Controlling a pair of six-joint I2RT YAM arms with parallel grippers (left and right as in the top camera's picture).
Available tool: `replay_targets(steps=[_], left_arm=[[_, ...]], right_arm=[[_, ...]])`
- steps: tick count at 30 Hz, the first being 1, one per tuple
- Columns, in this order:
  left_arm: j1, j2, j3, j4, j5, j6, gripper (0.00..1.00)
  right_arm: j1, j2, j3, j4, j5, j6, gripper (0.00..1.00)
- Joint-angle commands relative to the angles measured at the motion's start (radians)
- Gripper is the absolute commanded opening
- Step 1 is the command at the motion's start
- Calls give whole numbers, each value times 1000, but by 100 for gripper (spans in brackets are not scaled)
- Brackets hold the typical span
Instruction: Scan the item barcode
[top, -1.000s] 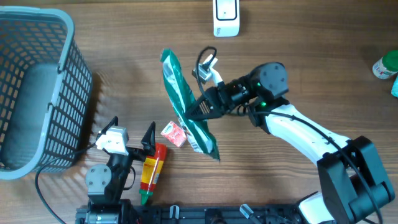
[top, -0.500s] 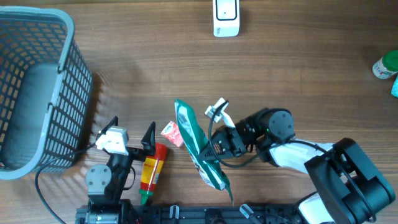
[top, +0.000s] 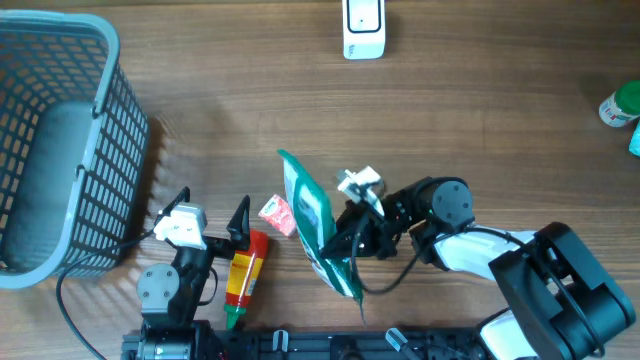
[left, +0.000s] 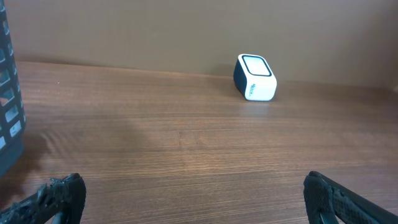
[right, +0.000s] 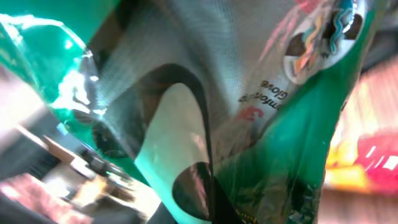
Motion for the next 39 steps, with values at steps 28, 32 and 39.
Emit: replay_targets(steps=[28, 32, 39], left_arm=[[-4, -2, -2, -7, -10, 20, 100], [-4, -2, -2, -8, -10, 20, 100], [-4, -2, -2, -8, -10, 20, 100]], right_arm=[[0, -5, 0, -256, 219, 505, 4], [-39, -5, 0, -486, 238, 114, 4], [-191, -12, 1, -445, 172, 152, 5]])
